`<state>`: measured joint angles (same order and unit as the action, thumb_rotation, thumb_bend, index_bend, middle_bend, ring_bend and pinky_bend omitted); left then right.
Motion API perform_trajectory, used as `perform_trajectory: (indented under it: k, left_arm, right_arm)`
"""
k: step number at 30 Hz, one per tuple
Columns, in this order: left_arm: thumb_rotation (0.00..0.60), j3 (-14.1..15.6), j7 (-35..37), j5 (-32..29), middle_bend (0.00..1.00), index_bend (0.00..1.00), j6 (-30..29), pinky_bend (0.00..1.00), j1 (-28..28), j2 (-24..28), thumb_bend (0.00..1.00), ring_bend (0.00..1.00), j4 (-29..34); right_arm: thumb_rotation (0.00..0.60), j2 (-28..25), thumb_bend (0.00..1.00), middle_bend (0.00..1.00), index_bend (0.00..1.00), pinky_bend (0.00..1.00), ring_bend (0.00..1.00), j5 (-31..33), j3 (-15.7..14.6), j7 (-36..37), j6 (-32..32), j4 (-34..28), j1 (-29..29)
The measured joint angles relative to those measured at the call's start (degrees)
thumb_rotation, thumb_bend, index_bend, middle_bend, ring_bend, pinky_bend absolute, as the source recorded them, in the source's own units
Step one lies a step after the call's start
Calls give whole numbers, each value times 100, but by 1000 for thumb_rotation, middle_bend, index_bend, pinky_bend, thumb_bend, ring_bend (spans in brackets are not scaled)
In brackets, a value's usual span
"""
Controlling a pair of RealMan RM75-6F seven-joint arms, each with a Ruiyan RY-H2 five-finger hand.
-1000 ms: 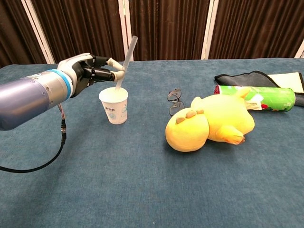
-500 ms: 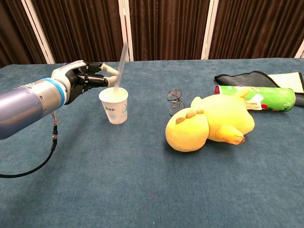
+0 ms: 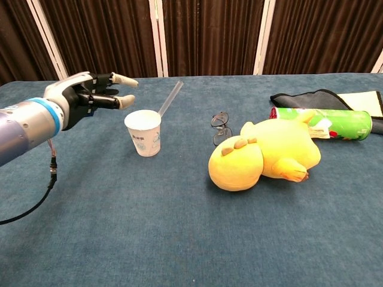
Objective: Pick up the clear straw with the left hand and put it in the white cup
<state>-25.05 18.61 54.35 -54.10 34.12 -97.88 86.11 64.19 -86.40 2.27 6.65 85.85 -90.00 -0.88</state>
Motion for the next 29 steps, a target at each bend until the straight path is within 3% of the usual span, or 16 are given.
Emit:
perform_trajectory:
  k: [7,16,20,23,29]
  left_arm:
    - [600,441,-332,738,0,277,-304,0,-303,724,360,0,383]
    - [600,1248,-2283,1272,0,246,-845,0,-653,1710,331,0,741]
    - [600,1820,-3101,1816,0,191,-1513,0,-1026,2112,309,0,843]
    - [600,2231,-3272,2154,0,164,-1850,0,-1364,2468,310,0,928]
    - [600,2570,-3394,2788,0,145,-2341,0,-1697,2690,307,0,768]
  right_arm:
    - [600,27,78,0,0,0,0,-9,-5,-47,59,-4,32]
    - [600,66,78,0,0,0,0,-53,-22,-44,157,36,86]
    - [600,82,77,0,0,0,0,-101,-39,13,208,90,111]
    - [600,89,77,0,0,0,0,-144,-53,64,237,134,123]
    - [600,98,76,0,0,0,0,-177,-61,79,254,160,129]
